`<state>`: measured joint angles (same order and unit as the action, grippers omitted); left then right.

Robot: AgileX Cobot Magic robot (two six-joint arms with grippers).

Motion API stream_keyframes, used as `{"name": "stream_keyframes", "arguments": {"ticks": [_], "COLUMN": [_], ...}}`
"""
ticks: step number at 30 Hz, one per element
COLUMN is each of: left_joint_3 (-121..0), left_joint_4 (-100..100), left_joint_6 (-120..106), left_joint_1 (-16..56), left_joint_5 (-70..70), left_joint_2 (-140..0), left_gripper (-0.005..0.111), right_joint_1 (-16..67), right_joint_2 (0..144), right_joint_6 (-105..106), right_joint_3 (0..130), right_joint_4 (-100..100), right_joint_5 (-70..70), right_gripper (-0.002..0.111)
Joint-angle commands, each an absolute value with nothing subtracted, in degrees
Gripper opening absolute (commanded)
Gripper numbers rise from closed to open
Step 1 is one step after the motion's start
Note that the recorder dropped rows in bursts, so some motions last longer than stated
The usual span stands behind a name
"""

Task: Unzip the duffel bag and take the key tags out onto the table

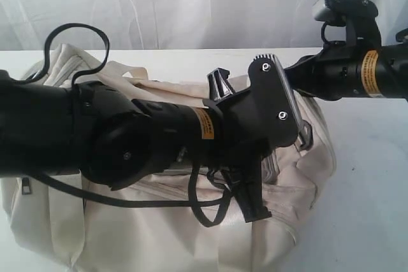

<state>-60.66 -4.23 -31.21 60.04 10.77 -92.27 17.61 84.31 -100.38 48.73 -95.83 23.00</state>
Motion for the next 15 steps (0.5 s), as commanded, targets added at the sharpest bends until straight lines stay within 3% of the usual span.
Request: {"name": "stream_keyframes", "arguments": {"ticks": [1,15], "left_joint_3": [-60.7,-60.7], "left_joint_4": [-5.4,-5.5], "left_joint_6": [-31.3,-30.0], "left_joint_1": [60.6,60.6], "left_joint_5": [8.7,0.4], "left_joint_2": [-91.3,-91.3], "left_gripper": [0.0,0.0], "right_joint_1": [17.1,17.1], "right_joint_2": [84.2,83.9], "right_joint_6": [-100.7,-101.3], "right_joint_3": [50.9,55.2], "right_joint_4": [-91.2,-86.7], "right_joint_5": [22.2,22.0], "right_gripper": [0.0,0.0]}}
